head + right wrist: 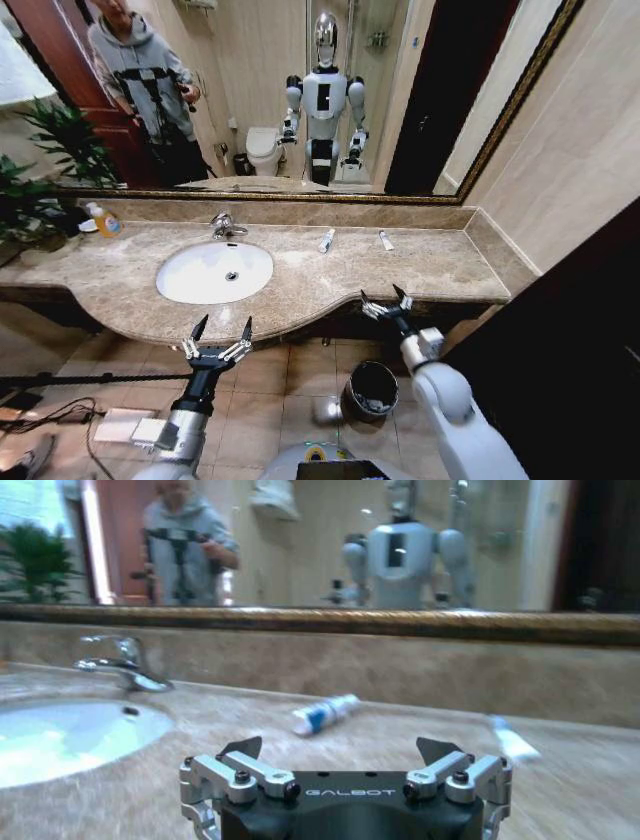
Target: Pick up the trash from the sink and place it in the trash bin.
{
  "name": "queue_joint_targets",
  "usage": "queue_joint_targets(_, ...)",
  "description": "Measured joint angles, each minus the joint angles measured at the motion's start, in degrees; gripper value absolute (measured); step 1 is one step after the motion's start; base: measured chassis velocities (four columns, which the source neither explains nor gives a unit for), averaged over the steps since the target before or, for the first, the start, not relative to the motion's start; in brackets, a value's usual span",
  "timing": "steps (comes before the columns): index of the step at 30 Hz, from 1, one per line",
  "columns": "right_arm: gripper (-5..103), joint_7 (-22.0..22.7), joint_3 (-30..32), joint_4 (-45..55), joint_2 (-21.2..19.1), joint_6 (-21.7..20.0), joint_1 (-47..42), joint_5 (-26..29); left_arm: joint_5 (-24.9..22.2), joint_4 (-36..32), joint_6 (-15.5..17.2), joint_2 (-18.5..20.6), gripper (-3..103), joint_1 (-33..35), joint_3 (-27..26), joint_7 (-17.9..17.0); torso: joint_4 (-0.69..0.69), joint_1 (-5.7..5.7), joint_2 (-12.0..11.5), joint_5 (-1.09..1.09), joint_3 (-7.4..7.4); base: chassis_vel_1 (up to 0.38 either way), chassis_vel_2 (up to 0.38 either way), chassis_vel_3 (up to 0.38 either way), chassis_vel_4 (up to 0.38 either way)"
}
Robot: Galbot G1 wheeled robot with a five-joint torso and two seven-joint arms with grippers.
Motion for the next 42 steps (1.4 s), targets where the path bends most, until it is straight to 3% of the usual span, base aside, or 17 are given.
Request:
queue_joint_targets(7, 100, 3.9, -10.5, -11.2, 0.6, -2.0, 13.5, 2.6, 0.0, 0.0, 0.0, 0.0, 100, 0.0, 0.0, 0.0, 0.00, 0.00, 0.0, 0.01, 0.00, 0.000, 0.000, 0.000, 0.000)
queue_joint_targets(10, 100, 10.0, -15.7, -17.9, 3.0, -3.5, 21.3, 3.7, 0.0, 0.0, 0.0, 0.0, 100, 0.0, 0.0, 0.0, 0.00, 0.00, 0.0, 0.01, 0.00, 0.000, 0.000, 0.000, 0.000)
queue_joint_targets(15, 100, 15.7, -20.7, -23.0, 4.2, -4.1, 28.7, 4.6, 0.0, 0.0, 0.0, 0.0, 100, 0.0, 0.0, 0.0, 0.01, 0.00, 0.0, 0.01, 0.00, 0.000, 0.000, 0.000, 0.000)
queue_joint_targets(19, 100, 19.6, -23.5, -26.6, 4.5, -4.3, 32.7, 6.0, 0.0, 0.0, 0.0, 0.0, 100, 0.0, 0.0, 0.0, 0.00, 0.00, 0.0, 0.01, 0.00, 0.000, 0.000, 0.000, 0.000)
queue_joint_targets(25, 100, 21.8, -25.7, -31.4, 5.7, -4.9, 36.2, 6.1, 0.0, 0.0, 0.0, 0.0, 100, 0.0, 0.0, 0.0, 0.00, -0.01, 0.0, 0.01, 0.00, 0.000, 0.000, 0.000, 0.000)
queue_joint_targets(33, 100, 26.6, -29.8, -37.4, 8.7, -6.4, 40.8, 10.4, 0.0, 0.0, 0.0, 0.0, 100, 0.0, 0.0, 0.0, 0.00, -0.01, 0.0, 0.01, -0.01, 0.000, 0.000, 0.000, 0.000)
queue_joint_targets(35, 100, 29.3, -31.5, -40.2, 10.5, -6.0, 42.9, 12.4, 0.0, 0.0, 0.0, 0.0, 100, 0.0, 0.0, 0.0, 0.00, -0.01, 0.0, 0.01, 0.00, 0.000, 0.000, 0.000, 0.000)
queue_joint_targets(42, 100, 32.3, -33.0, -46.4, 14.1, -3.8, 47.1, 13.8, 0.0, 0.0, 0.0, 0.0, 100, 0.0, 0.0, 0.0, 0.00, -0.01, 0.0, 0.00, -0.01, 0.000, 0.000, 0.000, 0.000)
